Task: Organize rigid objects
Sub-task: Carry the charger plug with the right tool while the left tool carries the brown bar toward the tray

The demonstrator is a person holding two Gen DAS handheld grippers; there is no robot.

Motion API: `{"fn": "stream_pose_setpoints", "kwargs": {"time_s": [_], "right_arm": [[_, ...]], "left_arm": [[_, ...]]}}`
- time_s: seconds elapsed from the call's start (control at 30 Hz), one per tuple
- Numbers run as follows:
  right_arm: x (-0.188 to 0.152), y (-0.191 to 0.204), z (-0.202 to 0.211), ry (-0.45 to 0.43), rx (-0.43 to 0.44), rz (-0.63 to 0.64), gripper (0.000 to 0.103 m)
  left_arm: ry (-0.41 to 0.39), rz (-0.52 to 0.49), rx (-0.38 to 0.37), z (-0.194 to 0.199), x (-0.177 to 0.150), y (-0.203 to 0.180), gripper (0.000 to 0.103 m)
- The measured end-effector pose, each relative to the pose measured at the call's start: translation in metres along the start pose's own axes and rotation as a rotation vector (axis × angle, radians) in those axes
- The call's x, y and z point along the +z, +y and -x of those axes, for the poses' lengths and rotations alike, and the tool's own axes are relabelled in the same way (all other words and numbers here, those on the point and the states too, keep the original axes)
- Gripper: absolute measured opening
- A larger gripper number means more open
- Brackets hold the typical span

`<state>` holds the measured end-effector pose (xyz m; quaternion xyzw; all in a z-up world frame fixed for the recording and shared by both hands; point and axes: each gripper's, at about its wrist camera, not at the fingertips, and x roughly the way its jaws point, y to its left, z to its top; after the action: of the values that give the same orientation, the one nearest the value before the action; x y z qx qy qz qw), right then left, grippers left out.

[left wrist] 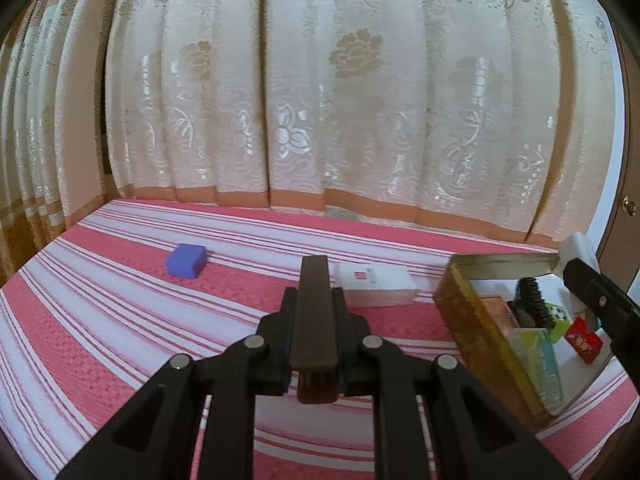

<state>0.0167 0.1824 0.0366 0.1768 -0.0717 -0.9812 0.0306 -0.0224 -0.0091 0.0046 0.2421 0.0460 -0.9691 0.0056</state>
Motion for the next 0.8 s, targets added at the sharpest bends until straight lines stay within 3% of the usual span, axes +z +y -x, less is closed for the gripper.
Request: {"fn": "stream_pose_setpoints", "kwargs": {"time_s": [0.8], "right_arm": [[0.017, -0.093, 0.014, -0.076, -0.234, 0.025, 0.041]], "left_arm": [[-0.074, -0.09, -0.112, 0.023, 0.01, -0.105, 0.014]]}}
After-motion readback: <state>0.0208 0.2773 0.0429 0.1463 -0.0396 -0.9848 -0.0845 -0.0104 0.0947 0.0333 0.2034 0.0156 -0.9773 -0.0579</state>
